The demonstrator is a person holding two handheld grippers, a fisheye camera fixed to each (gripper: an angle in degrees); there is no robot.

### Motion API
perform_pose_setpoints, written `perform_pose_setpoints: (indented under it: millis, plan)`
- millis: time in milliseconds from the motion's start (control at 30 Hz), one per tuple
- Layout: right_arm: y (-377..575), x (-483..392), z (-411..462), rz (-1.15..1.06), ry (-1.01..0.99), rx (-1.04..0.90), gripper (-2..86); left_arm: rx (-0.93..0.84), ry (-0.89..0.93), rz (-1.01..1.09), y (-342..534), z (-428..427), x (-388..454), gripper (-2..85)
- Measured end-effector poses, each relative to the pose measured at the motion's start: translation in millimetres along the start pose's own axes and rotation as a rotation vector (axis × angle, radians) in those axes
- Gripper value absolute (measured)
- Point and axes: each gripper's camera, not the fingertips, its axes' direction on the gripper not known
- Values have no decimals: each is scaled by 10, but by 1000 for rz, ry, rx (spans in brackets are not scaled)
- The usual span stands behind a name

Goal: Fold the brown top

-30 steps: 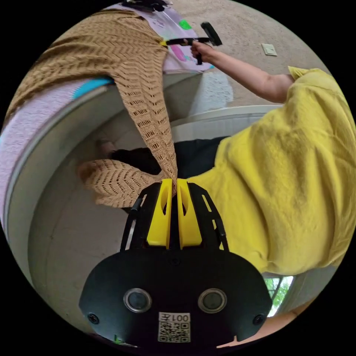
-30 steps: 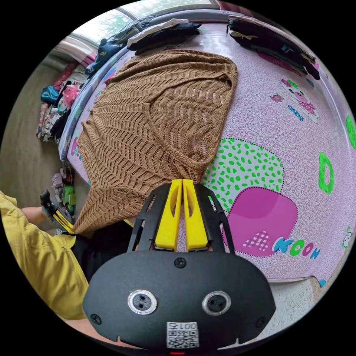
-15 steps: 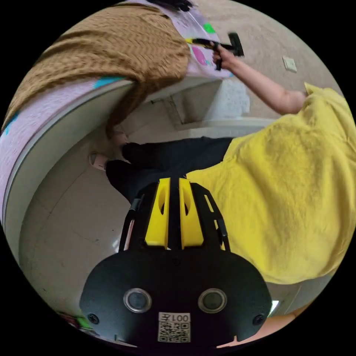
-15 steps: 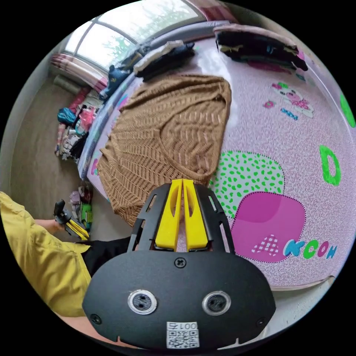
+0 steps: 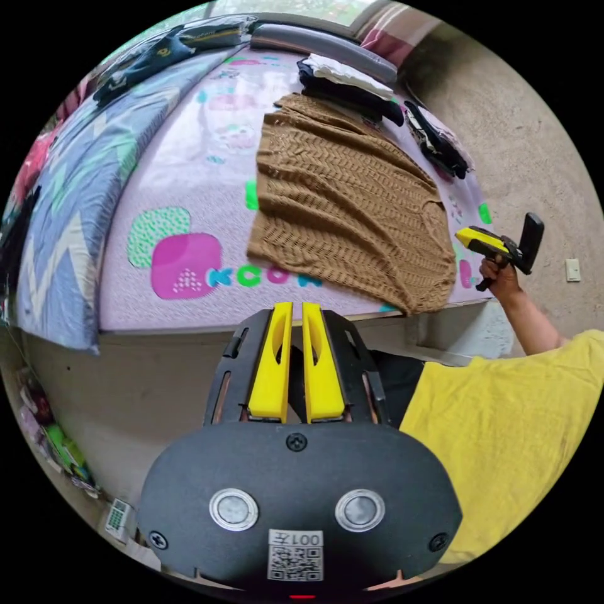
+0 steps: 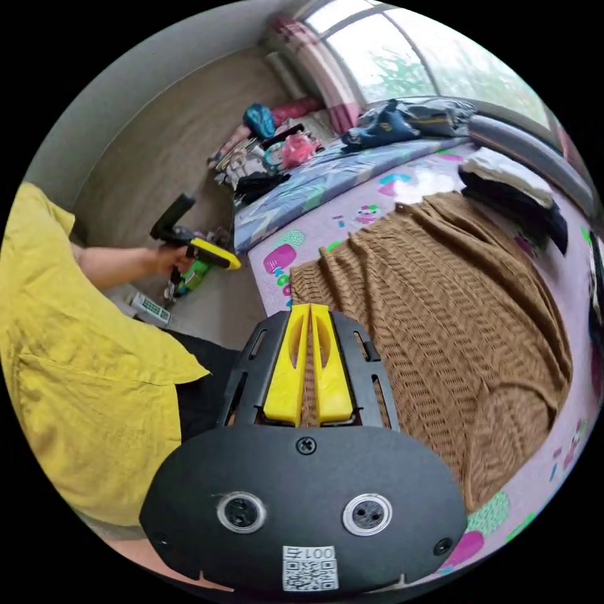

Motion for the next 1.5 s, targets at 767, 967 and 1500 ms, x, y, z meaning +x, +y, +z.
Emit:
perform_pose_setpoints:
  millis: [767, 967, 1500]
  plan:
    - [-1348, -1268, 3567, -241, 384, -423, 75, -217, 238, 193, -761, -807, -1878, -12]
    - [-1253, -1293, 3875, -332, 520, -554, 35, -261, 259, 225, -828, -1024, -1978, -12]
    - [668, 184, 992, 1056, 270, 483, 12, -161, 237, 337, -1487, -1682, -1459, -11]
